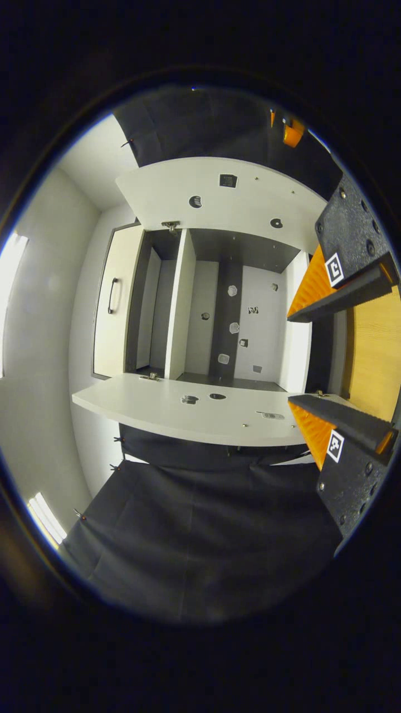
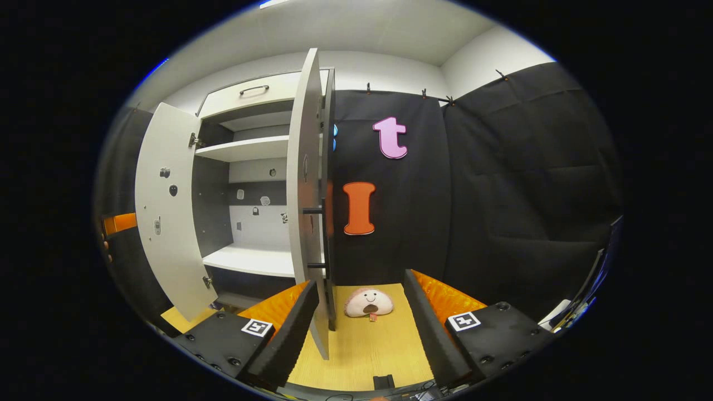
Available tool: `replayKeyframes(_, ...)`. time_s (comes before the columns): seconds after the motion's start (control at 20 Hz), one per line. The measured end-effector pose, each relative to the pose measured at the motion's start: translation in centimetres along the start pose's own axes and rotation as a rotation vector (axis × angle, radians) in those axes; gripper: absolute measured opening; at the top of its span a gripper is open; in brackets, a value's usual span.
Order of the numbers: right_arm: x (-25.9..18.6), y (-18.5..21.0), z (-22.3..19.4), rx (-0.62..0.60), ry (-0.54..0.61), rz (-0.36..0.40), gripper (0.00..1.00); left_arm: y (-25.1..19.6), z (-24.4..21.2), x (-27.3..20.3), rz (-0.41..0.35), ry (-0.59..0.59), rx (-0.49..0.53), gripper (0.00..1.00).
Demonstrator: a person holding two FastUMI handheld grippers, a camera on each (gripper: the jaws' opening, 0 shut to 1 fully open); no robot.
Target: Open the right door of the double-door shoe cabinet with the right hand, and open the left door with the left hand.
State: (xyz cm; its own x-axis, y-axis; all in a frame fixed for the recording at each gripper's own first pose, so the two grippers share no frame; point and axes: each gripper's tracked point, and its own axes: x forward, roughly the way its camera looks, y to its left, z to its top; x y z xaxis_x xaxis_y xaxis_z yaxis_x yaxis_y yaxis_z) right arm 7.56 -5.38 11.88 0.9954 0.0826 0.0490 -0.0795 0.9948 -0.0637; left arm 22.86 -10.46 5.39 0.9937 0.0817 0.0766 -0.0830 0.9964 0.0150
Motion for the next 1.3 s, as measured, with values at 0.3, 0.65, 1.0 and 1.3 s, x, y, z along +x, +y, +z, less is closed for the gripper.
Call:
replayKeyframes(0.3,-1.5,-1.6,0.0,0.006,-0.003,0.000,0.94,-0.5,0.8,-0.2,0.030,-0.035,-0.012,0.94)
replayKeyframes(0.65,-2.3,-2.3,0.2,-0.004,-0.008,-0.001,0.99,-0.7,0.8,-0.4,0.045,-0.035,-0.026,0.96)
replayKeyframes(1.0,-2.5,-3.0,0.5,0.007,-0.017,-0.003,0.99,-1.1,1.0,-0.3,0.020,-0.049,0.014,0.96)
replayKeyframes(1.3,-1.3,-1.6,0.6,0.020,-0.012,0.040,0.94,-1.3,1.3,-0.2,0.036,-0.059,0.012,0.96)
